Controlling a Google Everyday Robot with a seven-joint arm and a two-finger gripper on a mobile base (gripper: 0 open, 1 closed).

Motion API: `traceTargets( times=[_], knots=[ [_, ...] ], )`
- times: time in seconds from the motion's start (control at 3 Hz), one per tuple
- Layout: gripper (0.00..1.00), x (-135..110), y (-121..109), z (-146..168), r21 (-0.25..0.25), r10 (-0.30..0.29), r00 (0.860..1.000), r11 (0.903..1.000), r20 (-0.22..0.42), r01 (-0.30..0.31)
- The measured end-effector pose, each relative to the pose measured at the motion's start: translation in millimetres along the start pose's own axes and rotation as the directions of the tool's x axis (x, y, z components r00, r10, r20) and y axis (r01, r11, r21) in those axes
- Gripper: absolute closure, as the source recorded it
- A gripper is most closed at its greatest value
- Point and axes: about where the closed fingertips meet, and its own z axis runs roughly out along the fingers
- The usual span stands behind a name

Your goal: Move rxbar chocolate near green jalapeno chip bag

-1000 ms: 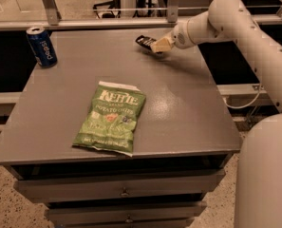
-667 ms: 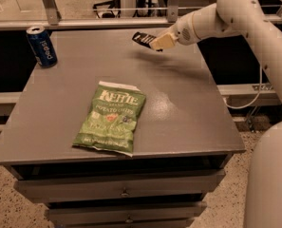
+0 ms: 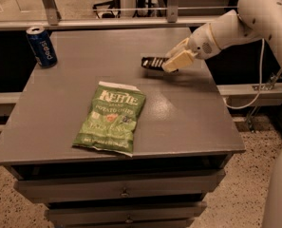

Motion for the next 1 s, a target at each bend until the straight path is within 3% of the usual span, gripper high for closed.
traceTargets(
  times=[0.33, 0.67, 1.0],
  knots=[
    [0.98, 18, 37, -1, -0.128, -0.069, 0.996, 0.9898, -0.056, 0.062],
    [0.75, 23, 59, 0, -0.214, -0.149, 0.985, 0.9685, -0.091, 0.127],
    [0.36, 15, 85, 0, -0.311, -0.299, 0.949, 0.9151, -0.096, 0.257]
  ],
)
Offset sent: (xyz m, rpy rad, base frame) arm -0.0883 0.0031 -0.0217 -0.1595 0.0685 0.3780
